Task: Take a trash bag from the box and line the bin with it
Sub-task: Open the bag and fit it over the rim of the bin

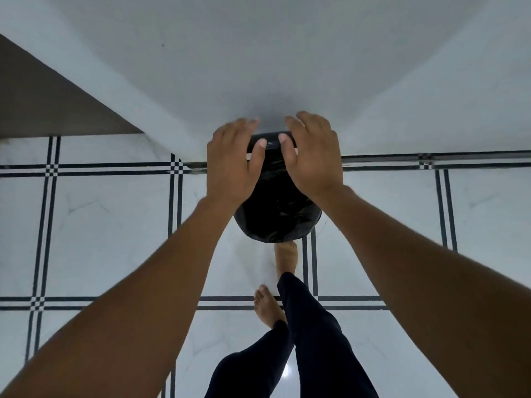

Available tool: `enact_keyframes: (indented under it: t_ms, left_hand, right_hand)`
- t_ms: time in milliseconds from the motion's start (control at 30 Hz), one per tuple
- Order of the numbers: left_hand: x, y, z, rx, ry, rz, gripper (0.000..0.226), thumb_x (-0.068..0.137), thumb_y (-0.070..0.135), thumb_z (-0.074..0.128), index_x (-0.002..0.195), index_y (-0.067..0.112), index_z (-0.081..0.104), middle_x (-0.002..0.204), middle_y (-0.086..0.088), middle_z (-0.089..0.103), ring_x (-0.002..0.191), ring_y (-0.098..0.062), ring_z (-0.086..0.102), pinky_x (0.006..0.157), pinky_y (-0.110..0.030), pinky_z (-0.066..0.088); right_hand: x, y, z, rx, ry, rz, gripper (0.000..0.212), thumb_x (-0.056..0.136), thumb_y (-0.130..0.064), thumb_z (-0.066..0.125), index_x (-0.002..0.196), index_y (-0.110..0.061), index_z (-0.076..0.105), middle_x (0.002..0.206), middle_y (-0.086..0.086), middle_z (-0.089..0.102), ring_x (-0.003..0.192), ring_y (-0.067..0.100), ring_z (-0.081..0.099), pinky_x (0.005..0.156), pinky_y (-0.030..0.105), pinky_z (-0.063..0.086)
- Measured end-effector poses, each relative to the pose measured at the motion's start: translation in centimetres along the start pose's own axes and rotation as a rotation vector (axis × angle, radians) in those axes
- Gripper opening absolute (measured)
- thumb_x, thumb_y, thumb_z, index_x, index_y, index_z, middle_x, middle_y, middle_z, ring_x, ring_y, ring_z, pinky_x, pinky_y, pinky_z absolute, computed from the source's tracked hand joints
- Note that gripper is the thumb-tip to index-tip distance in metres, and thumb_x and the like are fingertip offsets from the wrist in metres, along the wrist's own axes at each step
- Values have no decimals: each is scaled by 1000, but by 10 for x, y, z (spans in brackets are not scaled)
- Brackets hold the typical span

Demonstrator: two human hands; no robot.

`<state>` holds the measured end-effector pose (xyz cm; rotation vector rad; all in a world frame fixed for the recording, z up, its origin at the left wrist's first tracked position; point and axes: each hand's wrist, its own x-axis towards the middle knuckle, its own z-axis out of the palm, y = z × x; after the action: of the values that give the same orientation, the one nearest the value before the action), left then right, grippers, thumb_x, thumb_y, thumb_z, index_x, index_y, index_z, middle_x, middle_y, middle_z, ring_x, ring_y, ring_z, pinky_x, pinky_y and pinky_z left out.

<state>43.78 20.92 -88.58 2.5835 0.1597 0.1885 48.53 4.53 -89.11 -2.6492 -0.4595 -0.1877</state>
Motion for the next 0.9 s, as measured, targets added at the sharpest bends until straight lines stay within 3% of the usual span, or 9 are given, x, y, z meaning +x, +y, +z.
enact_keyframes:
  t_ms: [100,200,267,367,467,600,767,900]
  left_hand:
    - [21,-12,9,73,-187,-61,61,109,49,28,154,15,51,158,-13,52,150,-34,41,118,-51,34]
    - [13,-27,19,78,-246,-35,68,108,52,17,144,13,60,136,-8,68,130,-32,57,106,-52,47]
    - [-3,-34,27,79,-270,-19,63,109,48,20,140,12,62,130,-9,70,123,-31,61,102,-50,49]
    - [-37,-44,41,106,-372,-62,62,109,48,27,150,12,56,152,-17,58,144,-35,49,120,-49,39]
    - [-66,-51,63,163,-448,-88,67,106,52,21,154,16,51,160,-14,50,151,-33,41,123,-49,34]
    - [-89,-65,102,240,-538,-61,55,111,46,36,159,21,43,169,-11,36,159,-30,26,127,-47,25]
    - [-109,-88,147,323,-677,-62,60,108,39,51,162,23,34,174,-11,20,162,-32,13,130,-48,18]
    - [-115,-88,151,342,-661,-41,64,105,34,58,163,22,32,174,-12,16,162,-33,9,129,-51,18]
  right_hand:
    - [16,8,13,5,-140,-45,47,105,-38,35,123,-8,67,119,9,70,113,32,63,94,45,50]
    - [0,13,22,55,-147,-54,42,106,-35,35,108,-12,70,98,5,73,94,28,66,86,42,49]
    - [-19,18,29,22,-128,-46,40,106,-34,37,114,-12,70,107,5,73,103,27,66,93,42,47]
    - [-50,25,45,-7,-261,41,48,107,-40,33,130,-12,65,131,10,68,126,28,59,106,45,45]
    - [-81,33,68,-48,-343,97,48,105,-40,36,138,-15,60,143,10,60,138,30,50,110,47,41]
    - [-113,40,106,-146,-458,90,47,106,-37,36,146,-18,51,152,9,50,146,30,39,113,49,36]
    - [-148,54,157,-185,-639,126,51,105,-35,41,154,-21,37,163,10,33,154,32,22,119,51,28]
    - [-156,55,161,-215,-642,131,58,101,-33,46,156,-19,33,166,12,25,155,34,14,122,53,24]
